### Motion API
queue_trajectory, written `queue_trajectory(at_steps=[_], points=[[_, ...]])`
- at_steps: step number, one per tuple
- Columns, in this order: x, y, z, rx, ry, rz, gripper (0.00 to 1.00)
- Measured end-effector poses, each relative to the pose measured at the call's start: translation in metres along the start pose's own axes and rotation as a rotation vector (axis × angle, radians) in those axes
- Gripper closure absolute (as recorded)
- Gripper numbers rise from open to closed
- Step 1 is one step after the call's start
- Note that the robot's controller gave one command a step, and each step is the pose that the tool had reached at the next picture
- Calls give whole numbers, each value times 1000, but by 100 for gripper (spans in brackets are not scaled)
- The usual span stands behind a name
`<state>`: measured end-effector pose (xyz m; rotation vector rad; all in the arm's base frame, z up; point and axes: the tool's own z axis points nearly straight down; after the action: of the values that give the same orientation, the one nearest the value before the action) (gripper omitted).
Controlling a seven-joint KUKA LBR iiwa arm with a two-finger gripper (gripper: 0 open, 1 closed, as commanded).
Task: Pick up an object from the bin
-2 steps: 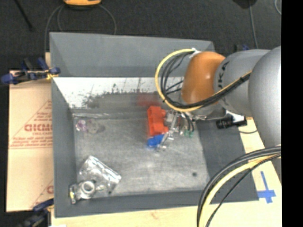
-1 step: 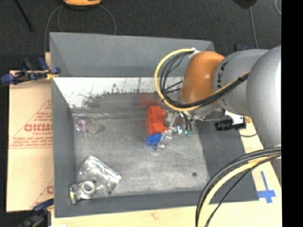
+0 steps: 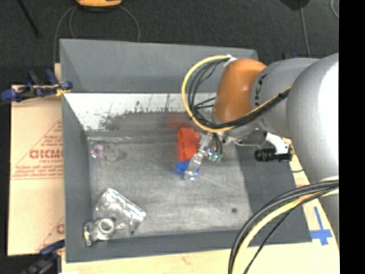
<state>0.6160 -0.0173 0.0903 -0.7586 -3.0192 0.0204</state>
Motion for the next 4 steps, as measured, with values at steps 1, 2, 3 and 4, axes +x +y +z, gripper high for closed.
queue_trajectory(at_steps=[1,2,3,4], points=[[2,-4,0,-12,-9,39,0],[3,-4,1,-13,-8,97,0],[-1,7,13,-6,-16,112,0],[-1,7,13,-6,-16,111,100]])
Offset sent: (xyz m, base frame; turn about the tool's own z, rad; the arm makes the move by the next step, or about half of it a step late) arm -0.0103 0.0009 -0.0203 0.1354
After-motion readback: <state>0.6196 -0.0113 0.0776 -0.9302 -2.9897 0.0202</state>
